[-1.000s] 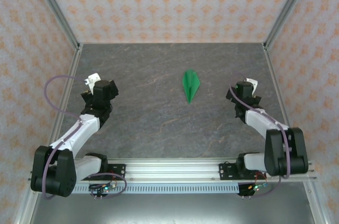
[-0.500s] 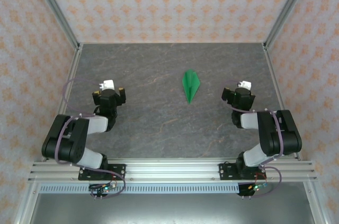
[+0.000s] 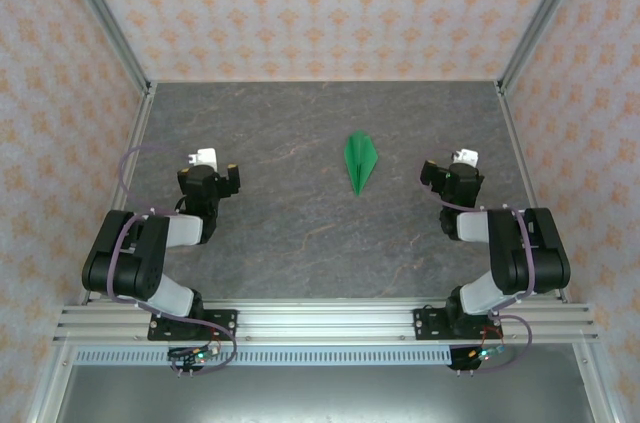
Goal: Fold a paper plane with a square sheet of paper (fold left side to right side)
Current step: Reset both arms
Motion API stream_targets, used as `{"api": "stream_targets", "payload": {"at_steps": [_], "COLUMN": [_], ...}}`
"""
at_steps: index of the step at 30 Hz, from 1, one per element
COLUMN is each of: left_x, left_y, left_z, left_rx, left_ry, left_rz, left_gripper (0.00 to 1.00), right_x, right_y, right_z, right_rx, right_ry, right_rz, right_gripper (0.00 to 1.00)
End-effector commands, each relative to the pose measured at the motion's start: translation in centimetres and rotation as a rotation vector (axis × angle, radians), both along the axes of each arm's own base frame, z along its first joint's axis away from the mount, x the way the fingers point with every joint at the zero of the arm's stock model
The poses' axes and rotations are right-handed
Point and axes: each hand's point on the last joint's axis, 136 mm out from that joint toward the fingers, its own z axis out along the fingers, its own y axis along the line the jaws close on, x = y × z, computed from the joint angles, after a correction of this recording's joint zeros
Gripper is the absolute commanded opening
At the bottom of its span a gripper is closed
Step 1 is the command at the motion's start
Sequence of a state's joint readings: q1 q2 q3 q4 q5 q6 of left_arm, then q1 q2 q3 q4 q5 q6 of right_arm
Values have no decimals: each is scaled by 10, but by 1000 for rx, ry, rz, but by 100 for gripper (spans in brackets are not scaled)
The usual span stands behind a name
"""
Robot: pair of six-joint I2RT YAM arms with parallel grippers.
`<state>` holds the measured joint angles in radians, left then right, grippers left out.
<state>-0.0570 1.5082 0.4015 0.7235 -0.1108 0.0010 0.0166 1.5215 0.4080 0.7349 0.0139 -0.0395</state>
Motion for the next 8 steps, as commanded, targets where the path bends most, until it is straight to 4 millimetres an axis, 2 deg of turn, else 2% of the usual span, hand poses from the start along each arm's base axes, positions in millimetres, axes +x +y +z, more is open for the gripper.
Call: {"api": "stream_targets", "payload": {"at_steps": [1,8], "left_x": [9,9], "left_y": [1,1], "left_z": [18,18], "left_rx": [7,6], "left_ry": [-58,-57], "left_rz": [0,-1], "left_gripper": [100,100], "right_x": [8,7], "right_y": [2,2], "right_z": [12,13], "right_rx": [0,-1], "right_ry": [-44,-46], "right_rz": [12,12], "right_gripper": [100,100]}}
